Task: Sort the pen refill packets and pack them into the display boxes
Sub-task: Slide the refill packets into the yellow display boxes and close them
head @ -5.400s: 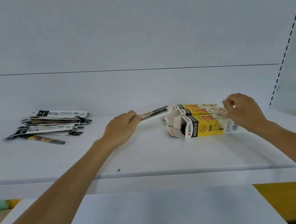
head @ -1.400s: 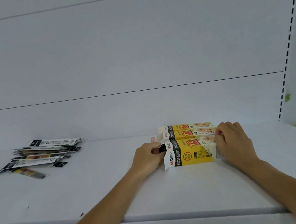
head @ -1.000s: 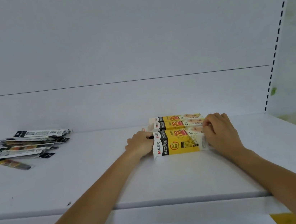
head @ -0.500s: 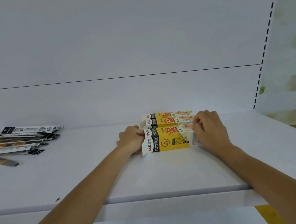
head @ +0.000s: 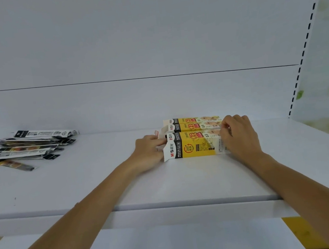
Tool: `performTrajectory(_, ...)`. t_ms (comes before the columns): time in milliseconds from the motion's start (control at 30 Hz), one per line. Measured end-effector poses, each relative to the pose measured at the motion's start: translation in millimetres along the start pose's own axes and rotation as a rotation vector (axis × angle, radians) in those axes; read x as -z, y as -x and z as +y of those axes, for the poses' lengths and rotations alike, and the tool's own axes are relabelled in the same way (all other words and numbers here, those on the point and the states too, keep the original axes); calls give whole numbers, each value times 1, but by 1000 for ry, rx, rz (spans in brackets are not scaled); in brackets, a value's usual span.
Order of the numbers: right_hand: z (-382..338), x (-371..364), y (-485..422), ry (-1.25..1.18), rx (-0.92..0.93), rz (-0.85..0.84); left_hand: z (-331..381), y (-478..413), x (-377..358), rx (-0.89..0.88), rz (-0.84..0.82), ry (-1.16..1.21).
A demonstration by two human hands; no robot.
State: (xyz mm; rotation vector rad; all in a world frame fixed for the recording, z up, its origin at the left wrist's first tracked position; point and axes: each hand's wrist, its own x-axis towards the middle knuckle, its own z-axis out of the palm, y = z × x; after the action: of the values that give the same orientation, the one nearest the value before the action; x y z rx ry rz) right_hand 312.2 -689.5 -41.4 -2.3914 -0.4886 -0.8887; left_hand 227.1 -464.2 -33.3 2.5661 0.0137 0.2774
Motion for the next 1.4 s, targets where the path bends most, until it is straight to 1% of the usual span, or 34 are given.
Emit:
performTrajectory(67,2,1,0,10,-9,-15,4,-1,-5,47,-100,-58)
performTrajectory(100,3,1,-1,20,-7,-17,3,0,-4,39,-106,-60)
performTrajectory(200,-1,10,-6,13,9,-41,-4,9,15,-17,-4,28)
performTrajectory(267,-24,17,-16,-32,122,-73,-19,17,33,-8,130,57)
performTrajectory(333,-69,20,-33,-145,233,-99,-39,26,51,67,275,30)
performTrajectory(400,-126,16,-49,-299,296,-115,-57,45,68,155,329,-37)
performTrajectory(467,-185,4,-54,-426,348,-159,-80,73,87,205,361,-113)
performTrajectory(533,-237,-13,-48,-522,398,-220,-103,106,112,240,439,-175)
performTrajectory(600,-279,-33,-34,-565,472,-299,-126,140,138,290,552,-211)
performTrajectory(667,-316,-56,-20,-565,553,-366,-148,172,162,383,633,-235)
performTrajectory(733,-348,-77,-5,-574,594,-433,-169,198,179,468,664,-233)
performTrajectory(833,-390,-105,11,-570,638,-539,-200,224,197,542,710,-152)
performTrajectory(967,-429,-137,13,-512,677,-602,-240,228,224,543,676,-125)
performTrajectory(1067,-445,-155,1,-533,579,-586,-272,214,247,509,625,-91)
performTrajectory(1133,-451,-163,-10,-541,498,-572,-292,201,261,454,580,-62)
performTrajectory(1233,-452,-170,-26,-465,441,-513,-321,182,275,342,517,2)
performTrajectory(1300,-449,-169,-33,-455,374,-443,-337,168,279,271,441,20)
performTrajectory(1367,-444,-167,-36,-446,296,-388,-347,151,280,209,314,-1)
performTrajectory(1400,-441,-166,-35,-433,251,-390,-350,143,279,178,252,-22)
